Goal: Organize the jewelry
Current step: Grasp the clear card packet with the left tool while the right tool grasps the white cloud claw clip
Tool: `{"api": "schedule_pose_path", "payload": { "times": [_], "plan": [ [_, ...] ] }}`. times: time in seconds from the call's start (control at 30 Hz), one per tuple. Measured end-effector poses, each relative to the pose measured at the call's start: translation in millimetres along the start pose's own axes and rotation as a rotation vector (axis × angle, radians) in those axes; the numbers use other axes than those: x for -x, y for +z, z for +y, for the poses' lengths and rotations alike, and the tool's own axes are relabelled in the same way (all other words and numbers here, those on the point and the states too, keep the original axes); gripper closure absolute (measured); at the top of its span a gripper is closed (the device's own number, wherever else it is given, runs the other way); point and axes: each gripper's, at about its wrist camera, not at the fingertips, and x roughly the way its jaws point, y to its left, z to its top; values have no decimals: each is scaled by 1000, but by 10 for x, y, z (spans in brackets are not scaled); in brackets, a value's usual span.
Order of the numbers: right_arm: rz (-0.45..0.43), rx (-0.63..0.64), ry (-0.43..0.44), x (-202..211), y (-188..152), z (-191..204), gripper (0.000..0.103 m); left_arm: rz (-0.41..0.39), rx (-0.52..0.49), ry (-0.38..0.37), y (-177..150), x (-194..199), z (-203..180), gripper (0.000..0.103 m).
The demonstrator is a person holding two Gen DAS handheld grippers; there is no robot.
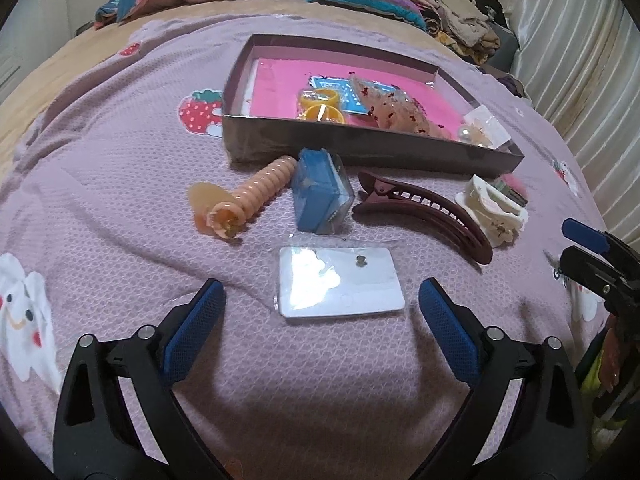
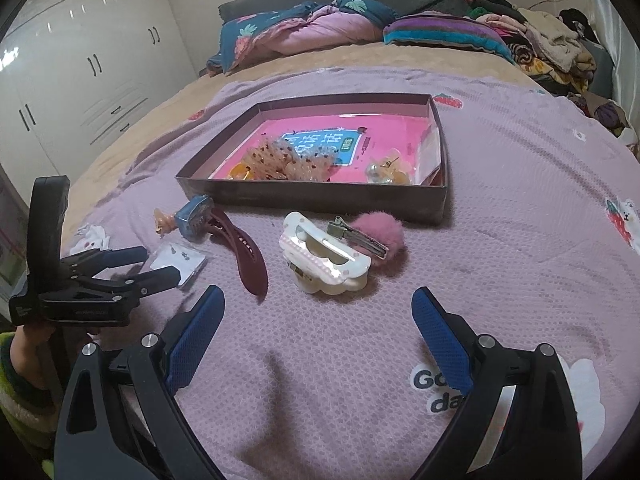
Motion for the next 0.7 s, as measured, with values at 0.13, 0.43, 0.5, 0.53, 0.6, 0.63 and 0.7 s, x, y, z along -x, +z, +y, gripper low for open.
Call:
{"api": "schedule_pose_path", "payload": {
  "times": [0.13,0.43,0.5,0.53,0.6,0.63,0.7],
  "plan": [
    [8,-19,-3,-98,11,-22,9,2,-23,6,18,-60,-67,21],
    [33,-58,-6,-305,74,-76,9,1,-84,2,16,-136,-169,43],
    [36,-57,-4,-356,90,-63,9,-1,-78,-6,17,-128,-152,43],
    [38,-58,-5,-379,97,-60,9,-2,-75,-10,16,-123,-142,44],
    [43,-62,-7,-426,110,-61,9,-4,-72,-14,13,-109,-137,44],
    [47,-68,-5,-457,120,-65,10,-5,-69,-18,12,-103,-131,44],
    [51,-80,-4,-504,137,-75,12,-7,-63,-24,5,-79,-117,44]
  ]
}}
